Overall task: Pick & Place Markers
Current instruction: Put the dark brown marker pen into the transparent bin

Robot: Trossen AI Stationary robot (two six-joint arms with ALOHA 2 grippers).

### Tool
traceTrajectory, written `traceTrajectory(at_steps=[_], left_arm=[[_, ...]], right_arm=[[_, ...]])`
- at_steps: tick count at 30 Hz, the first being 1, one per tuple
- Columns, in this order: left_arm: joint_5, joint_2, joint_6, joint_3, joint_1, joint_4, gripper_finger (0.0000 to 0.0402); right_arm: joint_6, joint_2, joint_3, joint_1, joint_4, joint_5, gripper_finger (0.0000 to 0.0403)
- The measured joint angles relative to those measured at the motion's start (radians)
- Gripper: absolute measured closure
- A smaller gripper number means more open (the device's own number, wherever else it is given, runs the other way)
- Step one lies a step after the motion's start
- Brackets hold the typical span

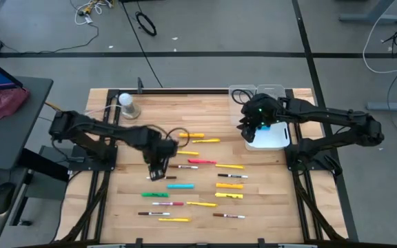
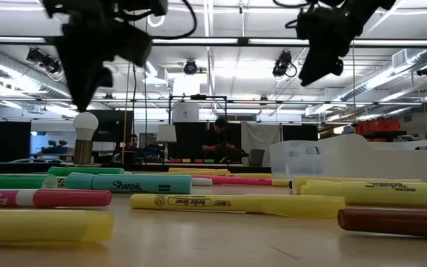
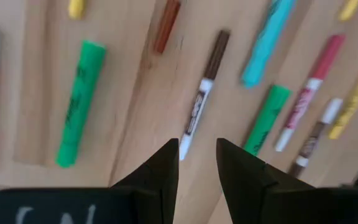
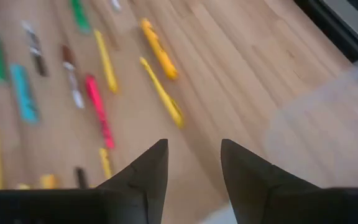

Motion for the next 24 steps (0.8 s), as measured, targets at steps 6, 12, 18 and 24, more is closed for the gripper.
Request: traceTrajectory(at_steps=[6, 12, 18, 24], left_arm=[[-0.017, -0.094, -0.206, -0.156, -0.129, 0.188, 0.0289], [-0.167, -0.192, -0.347, -0.218, -0.287, 0.248, 0.0289], [-0.355, -0.202, -0.349, -0.231, -0.419, 0.249, 0.0289], [-0.406, -0.176, -0.304, -0.231, -0.491, 0.244, 0.0285]], right_arm=[[0.159, -0.023, 0.0, 0.08, 0.114, -0.024, 0.0255], [0.298, -0.025, 0.0, 0.155, 0.282, -0.022, 0.0255], [0.442, -0.025, 0.0, 0.246, 0.398, -0.021, 0.0255], [0.516, -0.024, 0.0, 0.348, 0.42, 0.082, 0.0255]])
